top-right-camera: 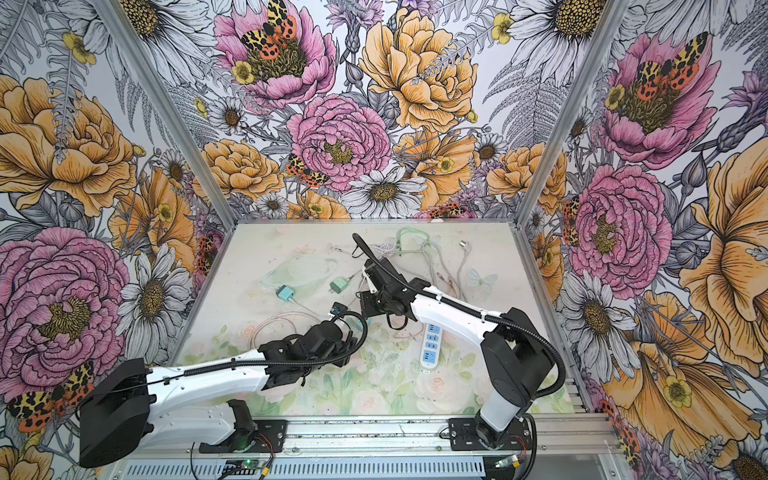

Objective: Insert the plug

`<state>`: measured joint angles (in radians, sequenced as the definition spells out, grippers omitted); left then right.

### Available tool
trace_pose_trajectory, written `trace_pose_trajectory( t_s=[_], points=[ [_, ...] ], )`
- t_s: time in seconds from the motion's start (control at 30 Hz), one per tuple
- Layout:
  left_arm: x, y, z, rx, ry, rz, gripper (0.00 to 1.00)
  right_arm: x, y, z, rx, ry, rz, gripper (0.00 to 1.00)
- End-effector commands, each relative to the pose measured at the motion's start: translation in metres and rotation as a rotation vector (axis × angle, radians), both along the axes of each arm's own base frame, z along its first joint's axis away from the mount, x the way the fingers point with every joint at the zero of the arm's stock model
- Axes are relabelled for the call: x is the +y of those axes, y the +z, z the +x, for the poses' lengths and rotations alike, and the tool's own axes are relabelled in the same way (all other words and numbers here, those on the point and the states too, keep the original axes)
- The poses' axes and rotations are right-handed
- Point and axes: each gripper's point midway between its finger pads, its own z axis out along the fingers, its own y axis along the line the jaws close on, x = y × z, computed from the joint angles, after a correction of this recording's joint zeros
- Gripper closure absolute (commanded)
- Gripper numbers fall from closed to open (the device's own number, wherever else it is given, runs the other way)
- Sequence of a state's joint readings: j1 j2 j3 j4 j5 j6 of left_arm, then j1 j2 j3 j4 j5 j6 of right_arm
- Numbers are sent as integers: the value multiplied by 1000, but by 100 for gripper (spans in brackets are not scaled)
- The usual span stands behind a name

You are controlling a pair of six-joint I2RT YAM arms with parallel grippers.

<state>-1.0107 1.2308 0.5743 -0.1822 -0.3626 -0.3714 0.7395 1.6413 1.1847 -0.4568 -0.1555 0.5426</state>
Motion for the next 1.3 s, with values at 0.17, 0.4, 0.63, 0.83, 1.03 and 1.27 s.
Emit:
trace_pose_trajectory(
  t_s=[0.17,0.4,0.63,0.83,1.03,1.27],
  points=[
    [-25,27,22,-178,-95,-10,37,0,39,-10,-22,6,57,100],
    [-53,28,21,-186,-208,-48,37,-6,57,-13,-54,-6,72,100],
    [-68,30,31,-240,-226,-60,38,0,75,-19,-37,20,115,100],
    [-83,35,43,-283,-244,-49,41,-6,84,-27,-31,22,118,100],
    [-86,27,45,-256,-263,-60,51,-10,91,-25,-51,4,117,100],
    [-80,23,38,-235,-274,-62,50,-9,94,-22,-59,2,120,100]
  ],
)
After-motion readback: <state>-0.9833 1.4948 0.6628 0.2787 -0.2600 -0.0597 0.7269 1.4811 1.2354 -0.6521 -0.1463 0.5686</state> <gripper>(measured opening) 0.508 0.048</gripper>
